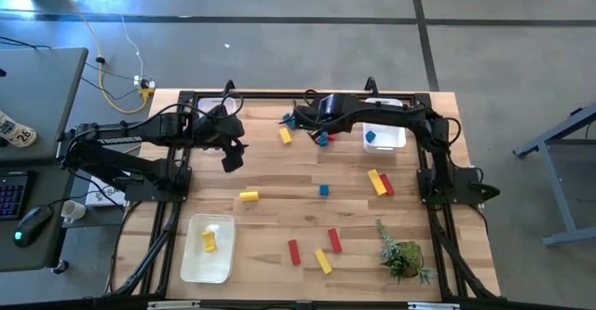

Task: Sort & place blocks by color
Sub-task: Put the blue block into the top white bin

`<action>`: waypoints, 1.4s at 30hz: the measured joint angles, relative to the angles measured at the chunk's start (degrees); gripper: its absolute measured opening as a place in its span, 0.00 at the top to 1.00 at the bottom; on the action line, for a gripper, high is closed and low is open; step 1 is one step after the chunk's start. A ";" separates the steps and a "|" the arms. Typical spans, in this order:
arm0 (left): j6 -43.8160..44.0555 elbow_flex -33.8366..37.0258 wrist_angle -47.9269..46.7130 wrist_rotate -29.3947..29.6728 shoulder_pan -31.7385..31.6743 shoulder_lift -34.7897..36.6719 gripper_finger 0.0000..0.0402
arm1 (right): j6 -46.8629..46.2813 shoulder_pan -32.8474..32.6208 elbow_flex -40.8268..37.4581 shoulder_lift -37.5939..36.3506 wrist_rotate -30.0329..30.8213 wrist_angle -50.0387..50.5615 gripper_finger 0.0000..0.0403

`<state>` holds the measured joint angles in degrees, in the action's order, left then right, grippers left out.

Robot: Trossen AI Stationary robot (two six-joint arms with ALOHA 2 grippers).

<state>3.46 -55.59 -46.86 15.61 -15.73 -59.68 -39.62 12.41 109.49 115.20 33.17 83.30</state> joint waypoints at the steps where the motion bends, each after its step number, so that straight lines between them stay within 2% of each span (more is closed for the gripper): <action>1: 1.05 0.00 0.50 0.00 0.00 0.00 0.47 | 0.60 0.59 -0.71 -0.02 -0.32 1.21 0.75; 7: 9.59 0.00 2.07 0.03 0.00 0.00 0.47 | 7.96 5.03 -6.94 -0.02 -3.46 1.76 0.75; 12: 13.69 0.00 2.33 0.03 0.00 -0.02 0.47 | 11.17 8.48 -11.58 -0.27 -2.61 2.43 0.75; 20: 20.23 0.00 3.99 -0.10 -0.02 -0.33 0.47 | 13.92 13.92 -12.91 -0.57 -1.46 3.74 0.75; 23: 20.37 0.00 3.79 -2.20 -0.02 -1.41 0.47 | 15.02 16.41 -12.91 -0.57 -1.96 4.13 0.75; 28: 19.96 0.00 3.72 -6.40 0.12 -4.04 0.47 | 17.81 21.23 -12.91 -0.57 -4.67 4.47 0.75; 31: 19.96 0.00 3.68 -6.44 0.44 -5.74 0.47 | 19.86 23.81 -12.91 -0.57 -6.26 4.02 0.75; 39: 19.89 0.00 3.18 -6.63 0.46 -10.19 0.47 | 24.46 29.16 -12.91 -0.57 -15.70 2.53 0.75; 42: 19.93 0.00 3.25 -7.70 0.56 -10.73 0.47 | 25.40 30.27 -12.91 -0.57 -16.93 2.66 0.75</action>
<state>23.40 -55.59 -43.61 7.90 -15.16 -70.41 -14.21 42.68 96.57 114.63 16.24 85.96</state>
